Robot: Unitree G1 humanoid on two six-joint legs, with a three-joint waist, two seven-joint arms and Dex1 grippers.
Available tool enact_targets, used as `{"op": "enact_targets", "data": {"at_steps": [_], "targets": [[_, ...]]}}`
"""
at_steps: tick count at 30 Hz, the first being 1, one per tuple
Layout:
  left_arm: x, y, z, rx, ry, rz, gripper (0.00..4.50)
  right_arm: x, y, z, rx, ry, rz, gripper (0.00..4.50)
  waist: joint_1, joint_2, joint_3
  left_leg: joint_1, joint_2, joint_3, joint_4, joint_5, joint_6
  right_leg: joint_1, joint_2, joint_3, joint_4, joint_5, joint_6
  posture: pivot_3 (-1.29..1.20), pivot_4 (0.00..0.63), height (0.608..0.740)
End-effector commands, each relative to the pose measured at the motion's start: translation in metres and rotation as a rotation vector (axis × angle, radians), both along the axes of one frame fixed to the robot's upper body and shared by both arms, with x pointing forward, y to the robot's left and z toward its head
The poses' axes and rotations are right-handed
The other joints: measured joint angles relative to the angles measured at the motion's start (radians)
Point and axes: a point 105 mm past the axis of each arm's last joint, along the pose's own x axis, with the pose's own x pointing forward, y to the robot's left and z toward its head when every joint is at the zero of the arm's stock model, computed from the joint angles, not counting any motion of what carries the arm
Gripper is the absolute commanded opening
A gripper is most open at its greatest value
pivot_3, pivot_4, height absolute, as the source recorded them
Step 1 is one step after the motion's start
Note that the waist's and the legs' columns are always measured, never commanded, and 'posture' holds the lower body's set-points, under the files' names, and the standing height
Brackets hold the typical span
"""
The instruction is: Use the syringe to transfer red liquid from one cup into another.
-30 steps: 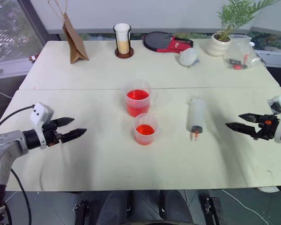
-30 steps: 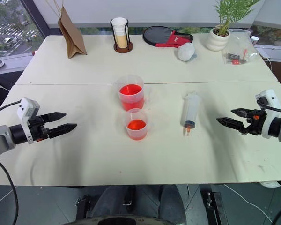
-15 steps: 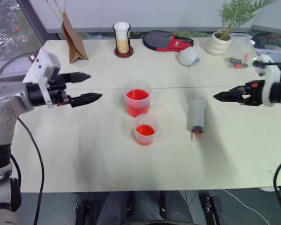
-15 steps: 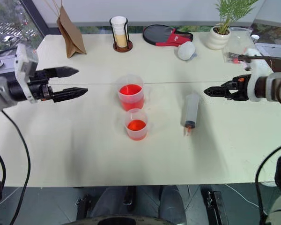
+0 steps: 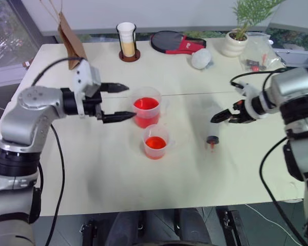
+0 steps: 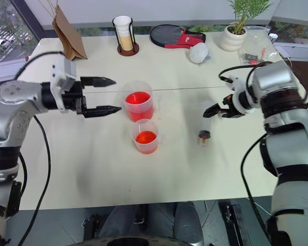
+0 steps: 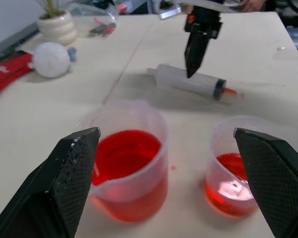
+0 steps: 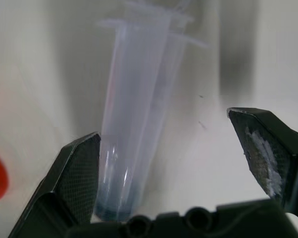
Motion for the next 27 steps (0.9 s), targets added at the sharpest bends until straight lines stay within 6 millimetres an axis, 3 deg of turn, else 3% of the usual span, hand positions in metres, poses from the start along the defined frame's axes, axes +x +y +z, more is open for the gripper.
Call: {"op": "enact_targets", "data": {"at_steps": [1,3,5,7,10,13,15,17,20,23,25,27], "targets": [[-0.013,0.001,-0.003,0.026,-0.004,-0.020,4.44,0.009,0.007,0.005,-0.028,-0.013,0.008,4.50,0.000,0.000,0.000,0.000,0.000,0.000,0.000,0.000,0.000,0.000,0.000,0.000,0.000,0.000,0.000,0.00,0.150,0.740],[-0.021,0.000,-0.009,0.043,0.037,-0.049,4.44,0.013,0.013,0.003,-0.049,-0.015,0.026,4.50,0.000,0.000,0.000,0.000,0.000,-0.001,0.000,0.000,-0.001,0.000,0.001,0.000,0.001,0.000,0.000,0.00,0.150,0.740],[-0.031,0.000,-0.017,0.073,0.081,-0.093,4.50,0.017,0.018,0.001,-0.072,-0.021,0.044,3.94,0.000,-0.001,0.000,0.000,0.000,-0.001,0.001,0.000,-0.001,0.000,0.001,0.000,0.001,0.000,0.000,0.00,0.150,0.740],[-0.035,0.002,-0.021,0.095,0.102,-0.112,4.50,0.020,0.022,-0.001,-0.086,-0.023,0.061,3.12,0.000,-0.001,0.000,0.000,0.000,-0.001,0.001,0.000,-0.001,0.000,0.001,0.001,0.001,0.000,0.000,0.00,0.150,0.740],[-0.032,0.005,-0.019,0.107,0.092,-0.102,4.50,0.021,0.023,-0.003,-0.092,-0.023,0.054,1.52,0.001,-0.001,-0.001,0.000,0.000,-0.002,0.001,0.001,-0.001,0.000,0.002,0.001,0.001,0.000,0.000,0.00,0.150,0.740],[-0.030,0.007,-0.014,0.098,0.081,-0.099,4.50,0.021,0.025,0.000,-0.064,-0.018,0.040,1.32,0.002,-0.001,-0.001,0.001,0.000,-0.003,0.002,0.001,-0.001,0.001,0.002,0.001,0.002,0.000,0.000,0.00,0.150,0.740],[-0.029,0.009,-0.011,0.096,0.075,-0.093,4.50,0.023,0.027,0.014,-0.024,-0.057,0.035,1.32,0.002,-0.001,-0.001,0.001,0.000,-0.003,0.002,0.001,-0.002,0.001,0.002,0.001,0.002,0.000,0.000,0.00,0.150,0.740],[-0.025,0.014,-0.008,0.095,0.069,-0.075,4.50,0.034,0.039,0.052,0.074,-0.220,0.109,1.32,0.001,0.000,0.000,0.001,0.000,-0.003,0.002,0.001,-0.002,0.001,0.002,0.001,0.002,0.000,0.000,0.00,0.150,0.740],[-0.017,0.024,0.002,0.061,0.067,-0.038,4.50,0.035,0.070,0.141,0.270,-0.632,0.358,1.32,0.001,0.002,0.001,-0.001,0.000,-0.003,0.001,0.001,-0.002,-0.001,0.002,0.001,0.002,0.000,0.000,0.00,0.150,0.740],[-0.013,0.033,0.013,0.019,0.075,-0.026,4.50,-0.017,0.097,0.208,0.581,-0.808,0.612,1.32,0.002,0.002,0.002,-0.002,0.001,-0.003,0.000,0.001,-0.002,-0.003,0.003,0.000,0.003,0.000,0.000,0.00,0.150,0.740],[-0.013,0.037,0.012,0.037,0.087,-0.025,4.50,-0.047,0.106,0.224,0.660,-0.932,0.745,1.32,0.005,0.000,0.000,-0.002,0.002,-0.005,-0.001,0.001,-0.002,-0.003,0.005,0.000,0.004,0.000,0.000,0.00,0.150,0.740],[-0.013,0.038,0.013,0.044,0.101,-0.029,4.50,-0.066,0.116,0.214,0.672,-0.995,0.829,1.32,0.006,-0.004,-0.002,-0.002,0.003,-0.008,-0.002,0.001,-0.002,-0.001,0.005,-0.001,0.004,0.000,0.000,0.00,0.150,0.740]]}}
